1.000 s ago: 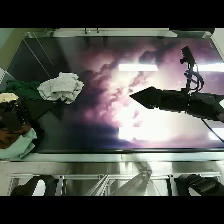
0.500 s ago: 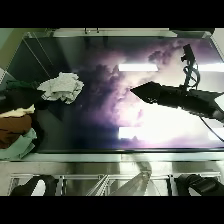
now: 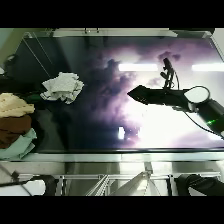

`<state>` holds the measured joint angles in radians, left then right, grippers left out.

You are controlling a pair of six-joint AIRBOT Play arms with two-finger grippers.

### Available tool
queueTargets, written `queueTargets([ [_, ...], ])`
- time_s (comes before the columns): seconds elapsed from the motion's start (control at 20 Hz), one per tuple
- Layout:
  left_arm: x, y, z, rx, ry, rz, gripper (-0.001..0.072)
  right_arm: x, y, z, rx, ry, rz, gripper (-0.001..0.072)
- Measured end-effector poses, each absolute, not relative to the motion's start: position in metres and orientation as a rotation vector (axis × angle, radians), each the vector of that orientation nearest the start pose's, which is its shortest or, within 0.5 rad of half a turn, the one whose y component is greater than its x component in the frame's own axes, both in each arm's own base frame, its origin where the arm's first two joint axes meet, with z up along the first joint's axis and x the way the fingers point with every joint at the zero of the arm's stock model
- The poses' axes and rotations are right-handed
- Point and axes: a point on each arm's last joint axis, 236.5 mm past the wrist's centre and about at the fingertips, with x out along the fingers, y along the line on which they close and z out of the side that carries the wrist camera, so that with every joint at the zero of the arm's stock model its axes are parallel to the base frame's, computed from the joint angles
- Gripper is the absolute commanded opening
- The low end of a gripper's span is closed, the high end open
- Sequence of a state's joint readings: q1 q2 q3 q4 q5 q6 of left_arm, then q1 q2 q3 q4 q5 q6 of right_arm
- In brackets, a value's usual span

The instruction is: Fold the shirts.

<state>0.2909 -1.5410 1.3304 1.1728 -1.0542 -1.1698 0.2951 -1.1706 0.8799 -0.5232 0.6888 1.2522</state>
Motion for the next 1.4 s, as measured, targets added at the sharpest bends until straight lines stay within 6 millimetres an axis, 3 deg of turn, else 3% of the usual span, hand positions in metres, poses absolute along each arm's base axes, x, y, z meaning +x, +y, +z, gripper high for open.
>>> queueTargets([
  [0.15,0.485,0.037,-0.058,-0.205,1.214,-0.218,0.0684,0.376,0.248,0.040,0.627,0.970,0.591,0.0321],
  [0.2,0.491,0.029,-0.067,-0.202,1.232,-0.240,0.0574,0.376,0.248,0.035,0.621,0.978,0.589,0.0321],
  [0.25,0.497,0.021,-0.073,-0.196,1.246,-0.264,0.0358,0.378,0.248,0.030,0.618,0.985,0.583,0.0320],
  [0.3,0.502,0.013,-0.077,-0.185,1.257,-0.287,0.0044,0.379,0.247,0.026,0.616,0.990,0.579,0.0320],
  [0.35,0.506,0.007,-0.077,-0.178,1.261,-0.303,0.0010,0.380,0.247,0.023,0.616,0.995,0.574,0.0320],
  [0.55,0.517,-0.009,-0.054,-0.156,1.273,-0.366,0.0010,0.381,0.246,0.016,0.610,1.002,0.567,0.0312],
  [0.6,0.515,-0.013,-0.045,-0.160,1.284,-0.387,0.0010,0.381,0.246,0.016,0.609,1.003,0.567,0.0216],
  [0.65,0.511,-0.021,-0.033,-0.179,1.297,-0.418,0.0010,0.381,0.246,0.015,0.603,1.002,0.568,0.0048],
  [0.75,0.504,-0.051,0.000,-0.263,1.283,-0.525,0.0010,0.380,0.244,0.017,0.577,0.997,0.590,0.0012],
  [0.85,0.499,-0.100,0.055,-0.378,1.194,-0.699,0.0010,0.376,0.238,0.023,0.550,0.992,0.624,0.0012],
  [0.9,0.492,-0.130,0.092,-0.440,1.132,-0.809,0.0010,0.375,0.234,0.029,0.542,0.988,0.641,0.0014],
  [0.95,0.482,-0.160,0.132,-0.487,1.060,-0.926,0.0010,0.372,0.230,0.036,0.532,0.989,0.661,0.0120],
  [1.0,0.468,-0.186,0.171,-0.518,0.990,-1.033,0.0011,0.369,0.225,0.044,0.517,0.983,0.687,0.0434],
  [1.05,0.452,-0.211,0.209,-0.536,0.921,-1.132,0.0012,0.365,0.222,0.054,0.501,0.977,0.717,0.0540],
  [1.15,0.416,-0.252,0.265,-0.534,0.819,-1.275,0.0012,0.357,0.218,0.072,0.465,0.967,0.778,0.0540],
  [1.3,0.369,-0.294,0.306,-0.492,0.757,-1.401,0.0012,0.348,0.217,0.093,0.406,0.937,0.854,0.0541],
  [1.4,0.356,-0.308,0.305,-0.454,0.772,-1.410,0.0015,0.343,0.216,0.097,0.372,0.931,0.880,0.0541],
])
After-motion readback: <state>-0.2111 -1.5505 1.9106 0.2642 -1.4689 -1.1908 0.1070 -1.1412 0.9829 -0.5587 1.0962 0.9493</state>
